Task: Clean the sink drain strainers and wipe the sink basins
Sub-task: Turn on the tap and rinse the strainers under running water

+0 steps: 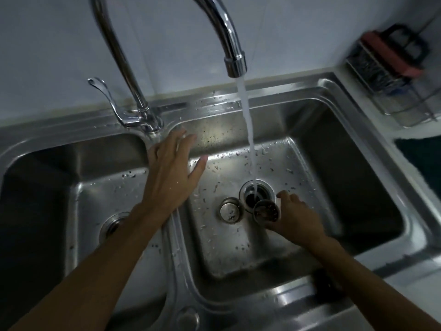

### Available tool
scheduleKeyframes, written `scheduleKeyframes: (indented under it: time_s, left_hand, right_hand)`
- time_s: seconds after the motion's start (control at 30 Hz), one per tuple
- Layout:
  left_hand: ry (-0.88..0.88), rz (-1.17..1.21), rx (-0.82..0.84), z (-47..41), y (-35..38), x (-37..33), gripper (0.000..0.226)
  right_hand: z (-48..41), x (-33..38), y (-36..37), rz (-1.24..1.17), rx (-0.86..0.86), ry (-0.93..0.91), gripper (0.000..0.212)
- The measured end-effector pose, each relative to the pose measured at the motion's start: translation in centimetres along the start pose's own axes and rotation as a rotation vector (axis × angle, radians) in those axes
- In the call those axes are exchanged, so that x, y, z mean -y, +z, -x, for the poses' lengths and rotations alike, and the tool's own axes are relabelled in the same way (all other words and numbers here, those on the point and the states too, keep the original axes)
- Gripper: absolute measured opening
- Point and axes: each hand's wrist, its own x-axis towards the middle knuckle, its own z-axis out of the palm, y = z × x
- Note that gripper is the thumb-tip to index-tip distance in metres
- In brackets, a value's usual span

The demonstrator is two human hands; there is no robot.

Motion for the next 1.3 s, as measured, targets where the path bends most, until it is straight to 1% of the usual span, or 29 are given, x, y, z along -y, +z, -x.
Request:
scheduleKeyframes:
  time_s: [0.03, 0.07, 0.1, 0.27, 0.33, 0.4, 0.53, 0.6, 0.7, 0.87, 1.0, 1.13, 1.23, 1.3]
  left_hand:
    - [-0.013, -0.019, 0.023, -0.5, 0.5, 0.3, 0.057]
    - [-0.023, -0.044, 0.040, -0.9, 0.9, 0.7, 0.059]
    - [-0.029, -0.070, 0.049, -1.0, 1.4, 1.0, 0.061]
    - [-0.061, -0.126, 0.012, -0.9, 2.7, 1.9, 0.062]
    - [-0.072, -0.130, 0.015, -1.0, 2.8, 2.0, 0.063]
    - [-0.081, -0.134, 0.023, -1.1, 2.9, 2.1, 0.065]
    - [-0.079, -0.149, 0.027, -1.1, 3.0, 2.2, 0.069]
    - [-0.069, -0.160, 0.012, -1.1, 3.0, 2.1, 0.068]
    - [-0.068, -0.163, 0.009, -1.1, 3.1, 2.0, 0.067]
    - [-0.069, -0.168, 0.004, -1.1, 3.0, 1.9, 0.068]
    - [-0.073, -0.149, 0.007, -1.1, 3.0, 1.9, 0.070]
    - [-0.066, -0.155, 0.012, -1.1, 3.0, 2.0, 0.070]
    - [-0.071, -0.149, 0.009, -1.1, 3.0, 2.1, 0.070]
    - [-0.084, -0.149, 0.022, -1.1, 3.1, 2.2, 0.071]
  right_hand:
    - [-1.4, -0.6, 0.6, 0.030, 0.051, 0.014, 0.092]
    - [-2.7, -0.8, 1.4, 0.032, 0.090, 0.003, 0.099]
    - [-4.0, -0.8, 2.1, 0.021, 0.108, -0.018, 0.102]
    - [-8.1, 0.0, 3.6, -0.022, 0.073, -0.150, 0.088]
    - [-9.3, 0.2, 3.4, -0.064, 0.015, -0.163, 0.079]
    - [-10.5, 0.4, 3.3, -0.052, -0.023, -0.178, 0.073]
    - [-11.1, -0.1, 4.7, -0.023, 0.016, -0.231, 0.080]
    - [-11.2, -0.5, 5.3, -0.034, 0.002, -0.240, 0.084]
    - [-11.5, -0.4, 5.4, -0.010, -0.037, -0.246, 0.083]
    - [-11.3, -0.1, 5.4, 0.001, -0.038, -0.242, 0.086]
    - [-11.2, -0.1, 5.3, 0.006, -0.039, -0.237, 0.085]
    - [-10.9, -0.1, 5.5, 0.022, -0.062, -0.277, 0.082]
    - [-10.8, -0.2, 5.2, 0.116, -0.119, -0.327, 0.071]
    - [-10.7, -0.2, 4.7, 0.182, -0.147, -0.347, 0.068]
